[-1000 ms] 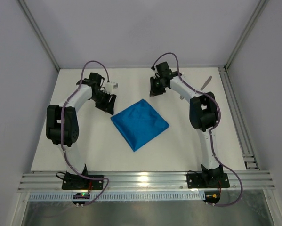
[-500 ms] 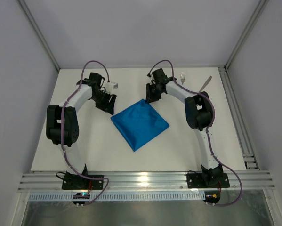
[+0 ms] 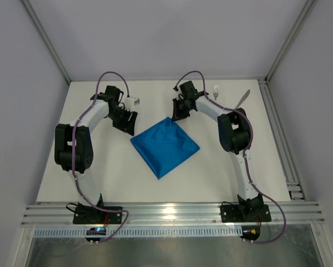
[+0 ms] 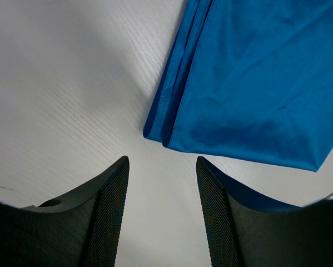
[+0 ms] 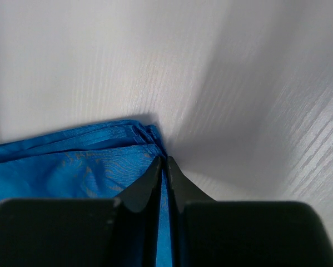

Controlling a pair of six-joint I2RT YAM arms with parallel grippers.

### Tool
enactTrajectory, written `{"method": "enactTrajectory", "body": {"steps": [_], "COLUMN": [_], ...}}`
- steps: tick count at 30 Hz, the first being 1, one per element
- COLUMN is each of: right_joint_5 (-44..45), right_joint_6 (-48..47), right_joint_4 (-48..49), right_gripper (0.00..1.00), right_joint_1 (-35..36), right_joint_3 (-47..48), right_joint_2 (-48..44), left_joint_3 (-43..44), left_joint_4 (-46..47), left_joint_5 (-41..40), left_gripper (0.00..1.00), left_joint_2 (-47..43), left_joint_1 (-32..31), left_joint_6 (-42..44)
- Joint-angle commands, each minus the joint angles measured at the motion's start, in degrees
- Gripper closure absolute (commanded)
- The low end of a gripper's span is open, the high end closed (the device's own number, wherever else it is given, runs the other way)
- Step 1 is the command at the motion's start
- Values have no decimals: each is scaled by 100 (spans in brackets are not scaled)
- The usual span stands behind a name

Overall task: Fold the napkin into a case and place the utensils inside
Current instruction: Pick up the top corner of the square-folded napkin from the center of the board.

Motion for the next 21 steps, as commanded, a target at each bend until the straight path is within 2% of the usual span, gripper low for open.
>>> {"method": "enactTrajectory", "body": {"steps": [1,6,21], "right_joint_5": [0,-8,510], "right_joint_6": [22,31,-311], "right_joint_4": [128,330,1182], "right_gripper": [92,96,96], "right_joint_1": [7,7,341], "right_joint_3": [76,-178,-1128], "right_joint_2": [13,-320,-1366], "left_joint_3": [81,72,63], "left_joint_4": [10,1,-34], "left_joint_5": [31,40,40], "left_gripper": [46,46,46], "left_joint_2": [-126,-109,-135], "left_joint_1": [14,22,23], "left_joint_6": [110,146,225]}}
